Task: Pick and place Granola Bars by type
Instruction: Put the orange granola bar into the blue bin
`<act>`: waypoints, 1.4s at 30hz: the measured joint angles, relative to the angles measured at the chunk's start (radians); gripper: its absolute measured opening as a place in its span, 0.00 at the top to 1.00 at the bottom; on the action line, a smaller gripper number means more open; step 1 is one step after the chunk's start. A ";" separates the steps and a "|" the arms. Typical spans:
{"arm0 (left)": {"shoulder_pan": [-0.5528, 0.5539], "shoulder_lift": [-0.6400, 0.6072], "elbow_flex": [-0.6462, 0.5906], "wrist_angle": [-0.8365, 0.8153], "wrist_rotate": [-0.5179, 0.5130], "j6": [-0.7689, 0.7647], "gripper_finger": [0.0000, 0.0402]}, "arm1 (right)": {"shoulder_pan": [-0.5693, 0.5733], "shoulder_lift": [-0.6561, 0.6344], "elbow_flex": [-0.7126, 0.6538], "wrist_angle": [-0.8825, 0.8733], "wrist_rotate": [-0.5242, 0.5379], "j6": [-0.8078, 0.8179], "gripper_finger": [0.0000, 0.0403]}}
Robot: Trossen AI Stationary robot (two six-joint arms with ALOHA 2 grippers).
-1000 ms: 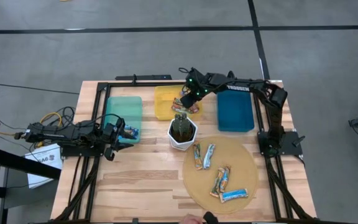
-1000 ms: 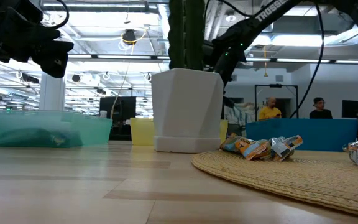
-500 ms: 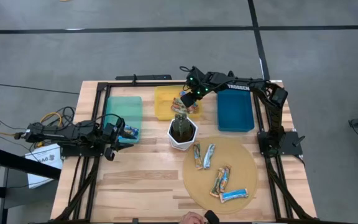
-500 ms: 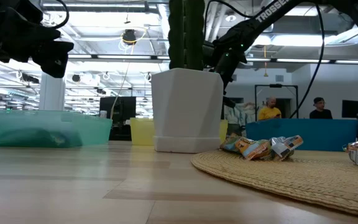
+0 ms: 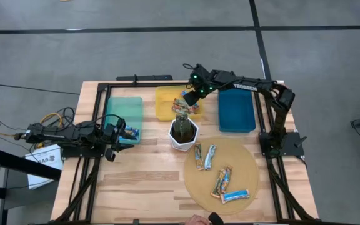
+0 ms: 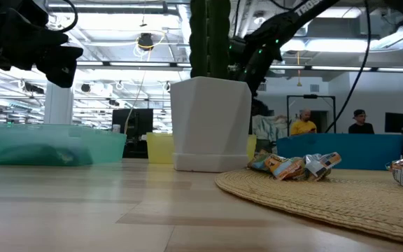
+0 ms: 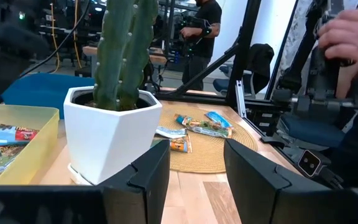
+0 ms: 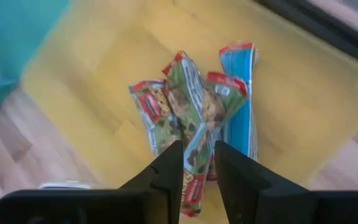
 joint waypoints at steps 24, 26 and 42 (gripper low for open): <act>0.000 0.000 0.000 0.000 0.001 0.000 0.64 | 0.126 -0.465 0.000 -0.521 -0.117 -0.406 0.80; 0.000 0.000 0.000 0.000 0.001 0.000 0.64 | 0.156 -0.495 0.000 -0.581 -0.117 -0.492 0.80; 0.000 0.000 0.000 0.000 0.001 0.000 0.64 | 0.452 -0.620 0.000 -0.775 0.063 -1.029 0.80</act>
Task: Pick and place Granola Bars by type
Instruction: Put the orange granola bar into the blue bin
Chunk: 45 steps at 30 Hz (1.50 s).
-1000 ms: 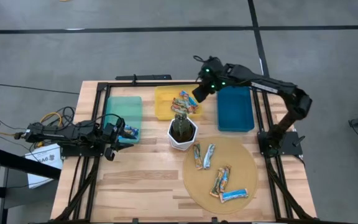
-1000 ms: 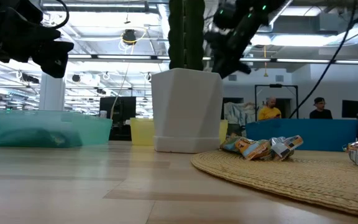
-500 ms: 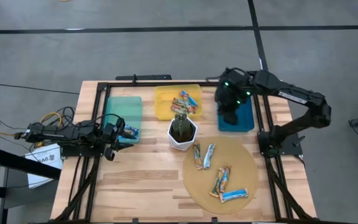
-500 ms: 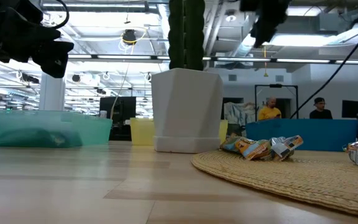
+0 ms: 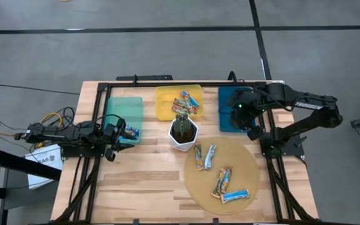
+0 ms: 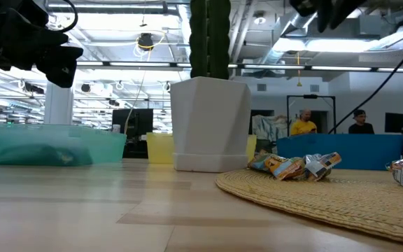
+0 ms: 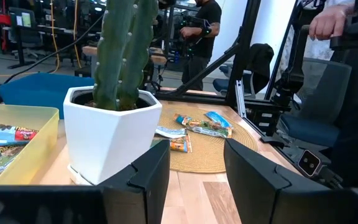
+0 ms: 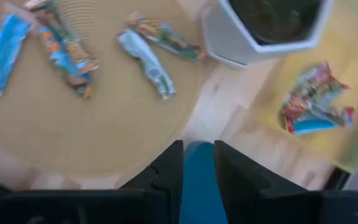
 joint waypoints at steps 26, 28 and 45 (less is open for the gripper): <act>0.000 0.000 0.000 0.000 0.000 0.000 0.64 | 0.439 0.161 -0.001 -0.064 0.042 0.200 0.45; 0.000 0.000 0.000 0.000 0.000 0.000 0.64 | 0.462 0.189 -0.001 -0.064 0.042 0.241 0.46; 0.000 0.000 0.000 0.000 0.000 0.000 0.64 | 0.673 0.285 -0.199 0.130 -0.103 0.920 0.48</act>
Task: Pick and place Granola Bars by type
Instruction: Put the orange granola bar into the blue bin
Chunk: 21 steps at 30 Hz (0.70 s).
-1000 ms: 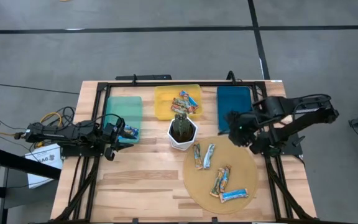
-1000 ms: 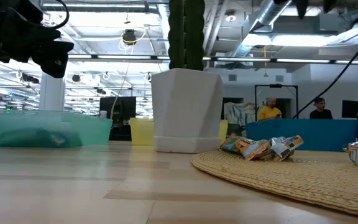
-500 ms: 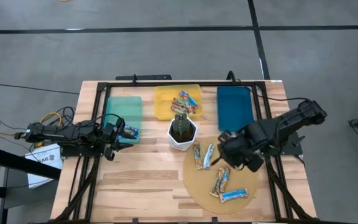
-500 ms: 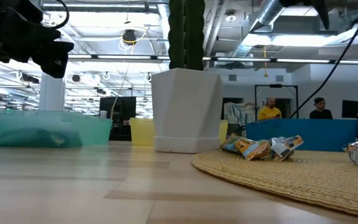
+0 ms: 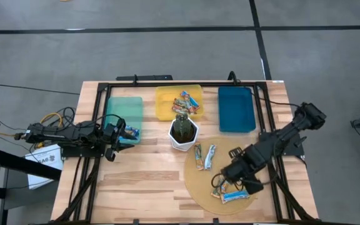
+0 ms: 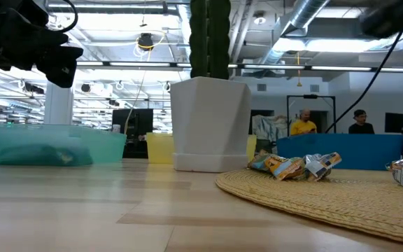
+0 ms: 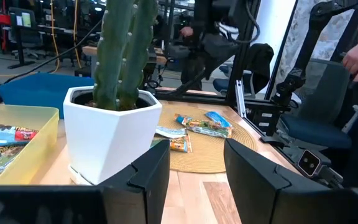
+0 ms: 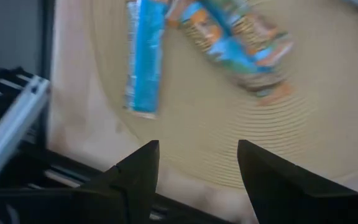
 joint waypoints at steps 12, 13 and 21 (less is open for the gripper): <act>0.000 0.000 0.000 0.000 0.000 0.000 0.64 | 0.101 0.035 -0.123 0.250 -0.048 0.408 0.49; 0.000 0.000 0.000 0.000 0.000 0.000 0.64 | 0.111 0.051 -0.124 0.249 -0.046 0.415 0.49; 0.000 0.000 0.000 0.000 0.000 0.000 0.64 | 0.178 0.165 -0.123 0.393 -0.065 0.431 0.49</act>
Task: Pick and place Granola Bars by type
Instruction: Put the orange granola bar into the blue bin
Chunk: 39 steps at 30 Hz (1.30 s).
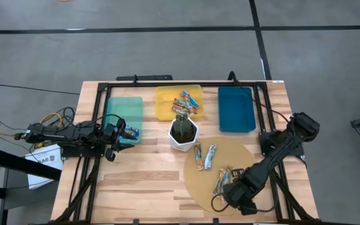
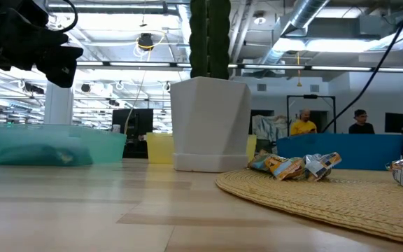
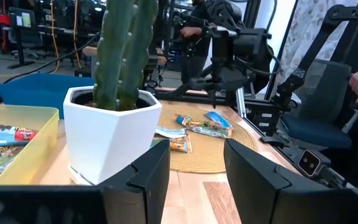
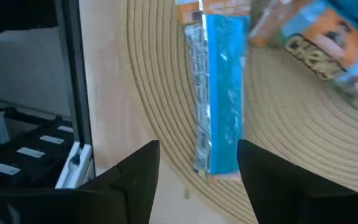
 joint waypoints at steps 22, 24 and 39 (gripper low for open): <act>0.000 0.000 0.000 0.000 0.000 0.000 0.64 | -0.001 0.113 -0.006 0.093 0.086 -0.007 0.49; 0.000 0.000 0.000 0.000 0.000 0.000 0.64 | -0.001 0.113 -0.018 0.102 0.084 -0.007 0.49; 0.000 0.000 0.000 0.000 0.000 0.000 0.64 | -0.001 0.111 -0.065 0.175 0.082 0.037 0.75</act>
